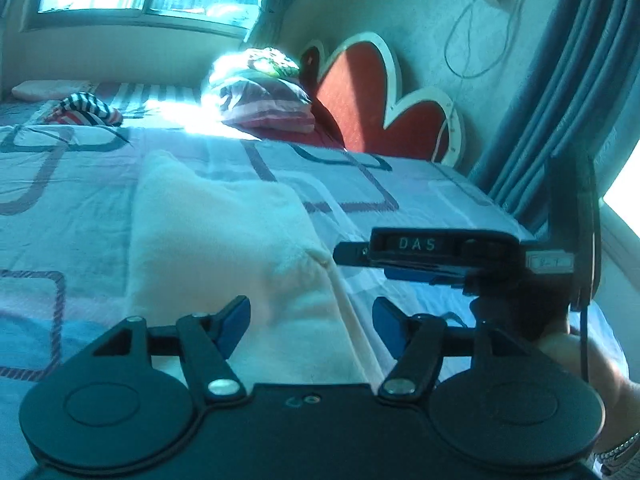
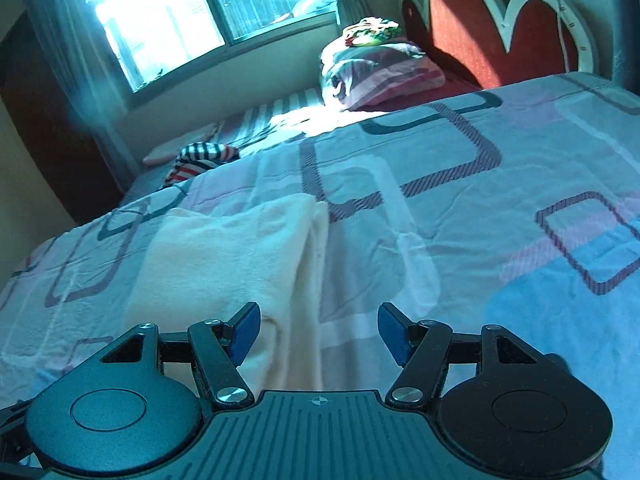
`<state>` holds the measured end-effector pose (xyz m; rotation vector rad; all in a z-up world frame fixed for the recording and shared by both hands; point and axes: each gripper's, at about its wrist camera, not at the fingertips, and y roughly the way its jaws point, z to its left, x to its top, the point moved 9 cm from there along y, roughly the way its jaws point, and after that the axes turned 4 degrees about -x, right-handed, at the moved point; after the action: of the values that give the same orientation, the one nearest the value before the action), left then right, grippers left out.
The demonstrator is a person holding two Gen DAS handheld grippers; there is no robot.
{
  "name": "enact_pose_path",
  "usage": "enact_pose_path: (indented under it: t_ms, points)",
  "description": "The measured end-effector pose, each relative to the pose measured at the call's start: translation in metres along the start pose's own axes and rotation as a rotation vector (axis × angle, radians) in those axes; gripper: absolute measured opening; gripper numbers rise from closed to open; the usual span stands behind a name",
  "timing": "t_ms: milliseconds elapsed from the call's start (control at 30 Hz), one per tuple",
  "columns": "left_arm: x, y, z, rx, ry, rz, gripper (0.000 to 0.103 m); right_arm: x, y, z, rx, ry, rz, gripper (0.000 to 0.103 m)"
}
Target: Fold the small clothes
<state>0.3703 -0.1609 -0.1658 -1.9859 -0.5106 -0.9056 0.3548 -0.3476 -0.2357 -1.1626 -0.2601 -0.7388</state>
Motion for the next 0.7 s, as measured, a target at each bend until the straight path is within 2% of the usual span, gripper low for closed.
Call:
enact_pose_path:
  t_ms: [67,133,267,333,367,467,533,700]
  points:
    - [0.008,-0.01,0.019,0.066,-0.031,-0.042,0.068,-0.003,0.007,0.013,0.027,-0.01,0.016,0.065]
    - [0.013,-0.011,0.044,0.155,-0.054,-0.048,0.067,-0.007,0.017,0.023,0.053,-0.01,0.04,0.064]
    - [0.014,-0.003,0.081,0.222,-0.13,-0.023,0.067,-0.012,0.037,0.029,0.055,-0.001,0.075,0.064]
    - [0.014,0.002,0.091,0.232,-0.144,-0.019,0.067,-0.015,0.046,0.029,0.065,0.007,0.102,0.045]
    - [0.013,0.005,0.093,0.234,-0.146,-0.014,0.066,-0.016,0.048,0.028,0.065,0.014,0.108,0.041]
    - [0.009,0.013,0.098,0.234,-0.151,0.003,0.066,-0.015,0.051,0.025,0.081,0.045,0.121,0.039]
    - [0.008,0.018,0.098,0.229,-0.159,0.012,0.066,-0.012,0.05,0.028,0.101,0.033,0.123,0.017]
    - [0.011,0.025,0.092,0.211,-0.162,0.008,0.066,0.004,0.037,0.029,0.064,-0.048,0.079,0.012]
